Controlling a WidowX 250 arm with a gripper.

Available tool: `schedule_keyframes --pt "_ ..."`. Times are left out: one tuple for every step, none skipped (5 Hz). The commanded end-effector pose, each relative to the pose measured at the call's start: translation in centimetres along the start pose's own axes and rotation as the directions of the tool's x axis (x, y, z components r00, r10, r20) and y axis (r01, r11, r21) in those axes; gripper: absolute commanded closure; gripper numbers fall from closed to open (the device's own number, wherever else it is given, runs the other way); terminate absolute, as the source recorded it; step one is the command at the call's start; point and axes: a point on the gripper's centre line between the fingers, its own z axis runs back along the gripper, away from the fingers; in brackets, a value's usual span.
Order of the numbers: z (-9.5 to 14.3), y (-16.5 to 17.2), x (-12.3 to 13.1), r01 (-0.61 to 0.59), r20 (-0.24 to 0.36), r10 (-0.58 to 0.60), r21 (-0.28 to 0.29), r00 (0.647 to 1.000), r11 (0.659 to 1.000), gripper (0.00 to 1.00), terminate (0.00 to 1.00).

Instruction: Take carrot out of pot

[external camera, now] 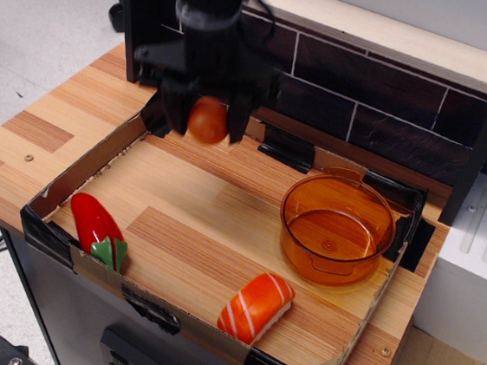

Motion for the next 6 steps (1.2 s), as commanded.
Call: schedule_keyframes --pt "-2.7 1.8 0.9 -0.011 0.003 0.011 0.079 1.000 0.997 1.00 0.00" --pt "-3.9 2.1 0.9 -0.004 -0.004 0.004 0.113 1.000 0.994 1.00 0.00" --pt "-4.3 2.5 0.8 -0.010 -0.002 0.010 0.133 1.000 0.991 0.00 0.00" --pt "-4.5 2.6 0.8 -0.011 -0.001 0.011 0.147 1.000 0.989 0.00 0.00" --pt "-4.6 2.8 0.8 -0.013 -0.002 0.013 0.154 1.000 0.988 0.00 0.00" --pt "-4.2 2.8 1.1 -0.030 -0.004 0.031 0.147 1.000 0.989 0.00 0.00"
